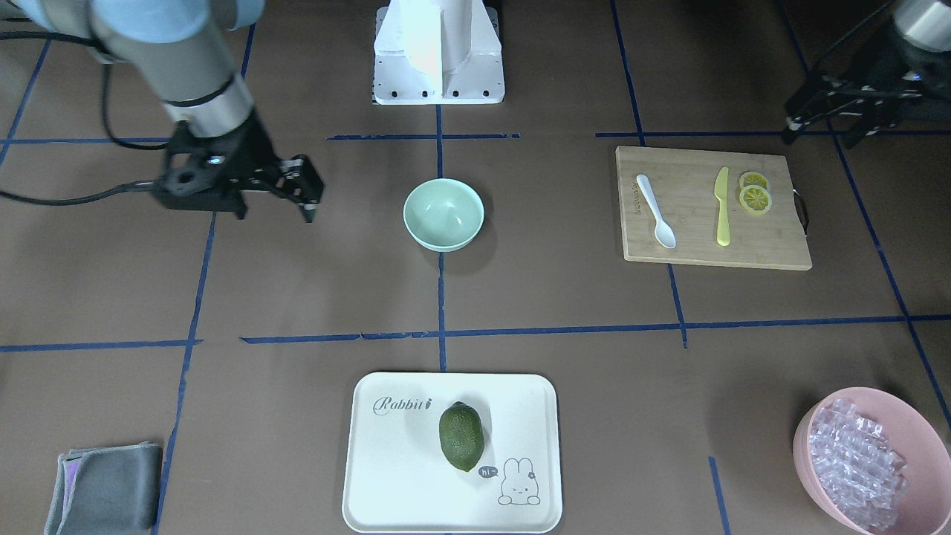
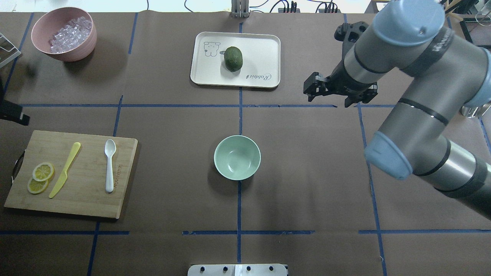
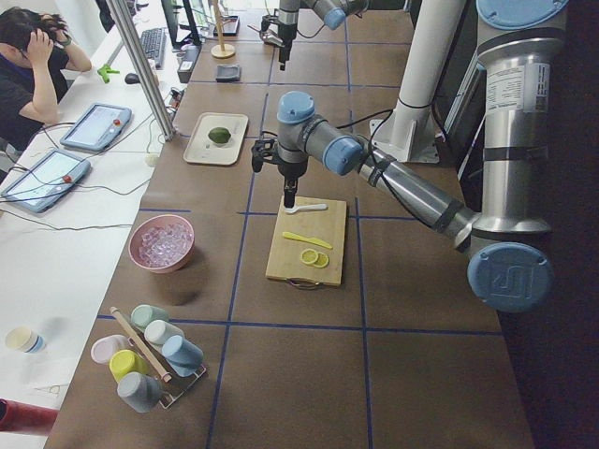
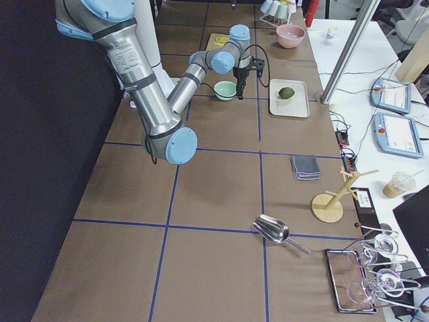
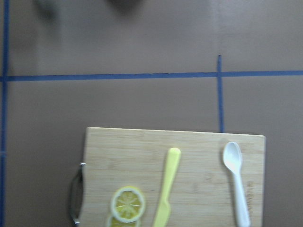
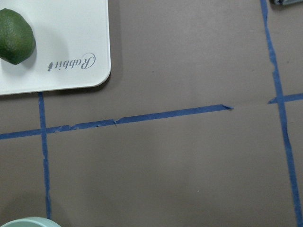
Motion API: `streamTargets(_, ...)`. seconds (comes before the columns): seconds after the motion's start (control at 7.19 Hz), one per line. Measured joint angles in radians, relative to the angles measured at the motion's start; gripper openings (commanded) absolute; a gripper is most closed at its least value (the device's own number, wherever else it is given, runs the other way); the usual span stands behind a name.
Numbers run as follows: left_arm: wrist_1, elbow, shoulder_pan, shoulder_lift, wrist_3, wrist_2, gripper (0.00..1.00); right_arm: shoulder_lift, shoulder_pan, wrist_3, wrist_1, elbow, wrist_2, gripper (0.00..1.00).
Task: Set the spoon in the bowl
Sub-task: 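Withdraw the right gripper while the left gripper reaches toward the white spoon, then lower the left gripper onto the white spoon handle and grasp it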
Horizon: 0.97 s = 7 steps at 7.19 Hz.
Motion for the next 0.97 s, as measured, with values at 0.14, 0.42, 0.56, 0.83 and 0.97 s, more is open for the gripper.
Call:
streamTargets(0.14, -0.010, 0.003, 0.114, -0.045, -0.125, 0.085, 0.98, -0.048, 0.072, -0.120, -0.001, 0.005, 0.046, 1.00)
streamTargets(0.42, -0.042, 0.046, 0.281, -0.100, -0.281, 0.244, 0.98, -0.151, 0.214, -0.381, -0.003, 0.004, 0.121, 1.00)
streamTargets(0.56, -0.111, 0.101, 0.330, -0.109, -0.334, 0.302, 0.97, -0.194, 0.269, -0.481, -0.004, 0.002, 0.146, 1.00)
streamTargets(0.83, -0.267, 0.229, 0.390, -0.113, -0.417, 0.363, 0.95, -0.232, 0.312, -0.560, -0.004, 0.000, 0.160, 1.00)
streamTargets(0.97, -0.295, 0.261, 0.403, -0.113, -0.430, 0.370, 0.93, -0.237, 0.315, -0.566, -0.003, 0.000, 0.161, 1.00)
